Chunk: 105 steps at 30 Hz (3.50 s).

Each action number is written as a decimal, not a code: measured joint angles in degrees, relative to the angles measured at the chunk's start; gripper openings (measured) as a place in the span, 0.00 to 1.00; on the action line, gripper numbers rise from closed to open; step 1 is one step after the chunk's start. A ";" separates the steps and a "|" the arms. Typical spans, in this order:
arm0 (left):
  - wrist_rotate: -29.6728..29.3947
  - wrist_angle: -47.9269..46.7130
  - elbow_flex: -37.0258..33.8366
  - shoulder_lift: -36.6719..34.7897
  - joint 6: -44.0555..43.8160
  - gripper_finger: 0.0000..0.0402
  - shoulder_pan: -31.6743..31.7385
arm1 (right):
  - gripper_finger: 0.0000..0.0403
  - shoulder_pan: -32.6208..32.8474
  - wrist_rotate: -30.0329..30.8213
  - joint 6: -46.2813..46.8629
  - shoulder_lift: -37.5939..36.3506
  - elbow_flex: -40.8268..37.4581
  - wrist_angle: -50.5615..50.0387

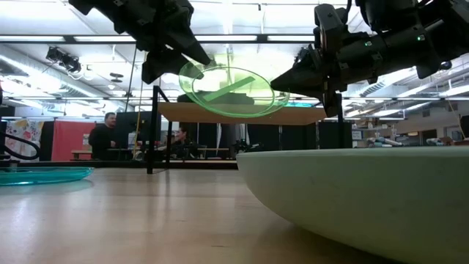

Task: Place and stack plates onto a shelf
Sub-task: Stack the green plate on top of the light blue plate on the shelf

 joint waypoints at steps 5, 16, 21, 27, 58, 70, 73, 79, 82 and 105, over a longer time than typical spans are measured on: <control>-0.01 -0.39 -0.13 -2.02 1.27 0.40 0.00 | 0.02 0.00 0.00 0.02 0.00 0.00 0.02; 0.01 -3.83 -0.05 -10.85 4.81 0.40 0.00 | 0.02 -0.76 0.00 -0.43 -1.01 0.02 1.41; 0.00 -9.04 -0.05 -15.63 4.96 0.40 0.00 | 0.02 -2.53 -0.28 -0.62 -4.00 0.02 1.25; 0.00 -16.68 -0.05 -19.72 4.91 0.40 0.00 | 0.02 -5.61 -0.42 -3.16 -9.64 0.02 1.25; -0.20 -18.84 -0.05 -19.66 4.81 0.40 0.00 | 0.02 -51.87 -35.38 -0.96 -28.73 28.00 -67.26; -0.20 -18.84 -0.05 -19.66 5.10 0.40 0.00 | 0.02 -61.41 -46.81 -1.14 -19.40 29.11 -69.42; -0.20 -18.85 -0.05 -19.66 5.11 0.40 0.00 | 0.02 -62.74 -47.61 -1.94 -17.81 29.11 -69.46; -0.20 -18.85 -0.05 -19.66 5.16 0.40 0.00 | 0.02 -63.71 -49.74 -2.00 -16.12 29.11 -69.53; -0.20 -18.85 -0.05 -19.66 5.16 0.40 0.00 | 0.02 -63.71 -49.70 -1.77 -16.02 29.09 -69.69; -0.20 -18.85 -0.05 -19.66 5.20 0.40 0.00 | 0.12 -63.71 -49.55 -1.69 -16.06 29.09 -69.57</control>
